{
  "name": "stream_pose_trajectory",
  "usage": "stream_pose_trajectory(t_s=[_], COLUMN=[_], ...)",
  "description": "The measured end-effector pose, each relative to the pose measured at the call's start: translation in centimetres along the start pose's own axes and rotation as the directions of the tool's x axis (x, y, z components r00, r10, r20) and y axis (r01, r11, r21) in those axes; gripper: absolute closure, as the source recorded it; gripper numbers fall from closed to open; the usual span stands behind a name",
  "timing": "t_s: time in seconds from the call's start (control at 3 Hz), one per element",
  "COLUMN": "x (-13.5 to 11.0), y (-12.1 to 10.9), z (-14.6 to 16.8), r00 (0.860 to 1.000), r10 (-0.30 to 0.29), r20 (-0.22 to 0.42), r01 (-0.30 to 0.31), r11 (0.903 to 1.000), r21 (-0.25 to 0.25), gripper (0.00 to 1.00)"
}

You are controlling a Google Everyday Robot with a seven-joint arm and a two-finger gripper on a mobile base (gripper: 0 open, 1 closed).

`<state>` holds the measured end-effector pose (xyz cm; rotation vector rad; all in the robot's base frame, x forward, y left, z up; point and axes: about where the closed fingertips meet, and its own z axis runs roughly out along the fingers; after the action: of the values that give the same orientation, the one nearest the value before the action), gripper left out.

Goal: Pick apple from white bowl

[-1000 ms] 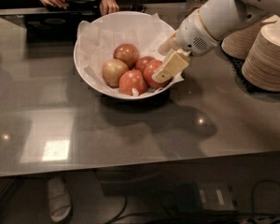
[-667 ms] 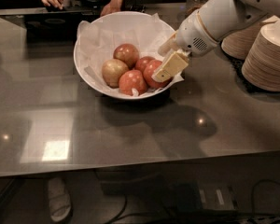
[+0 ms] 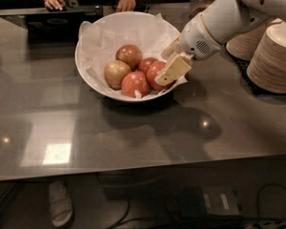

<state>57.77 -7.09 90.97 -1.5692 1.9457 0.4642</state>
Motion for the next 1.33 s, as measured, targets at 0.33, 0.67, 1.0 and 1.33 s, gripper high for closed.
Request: stream_pose_trajectory(t_s=[0.33,0.67,1.0,1.33], x=[0.7,1.5,1.4,1.4], y=[0.7,1.1,1.1,1.1], z=[1.2,2.4,2.4,2.4], r00=[1.000,0.999,0.999,0.999], r10=[0.021,0.038,0.042,0.042], r20=[-0.012,-0.023,-0.025,-0.025], r01=[-0.021,-0.039,-0.043,-0.043], r11=[0.9995,0.9983,0.9979,0.9979], r21=[-0.025,-0.044,-0.049,-0.049], gripper=[0.39,0.40,0.59,0.83])
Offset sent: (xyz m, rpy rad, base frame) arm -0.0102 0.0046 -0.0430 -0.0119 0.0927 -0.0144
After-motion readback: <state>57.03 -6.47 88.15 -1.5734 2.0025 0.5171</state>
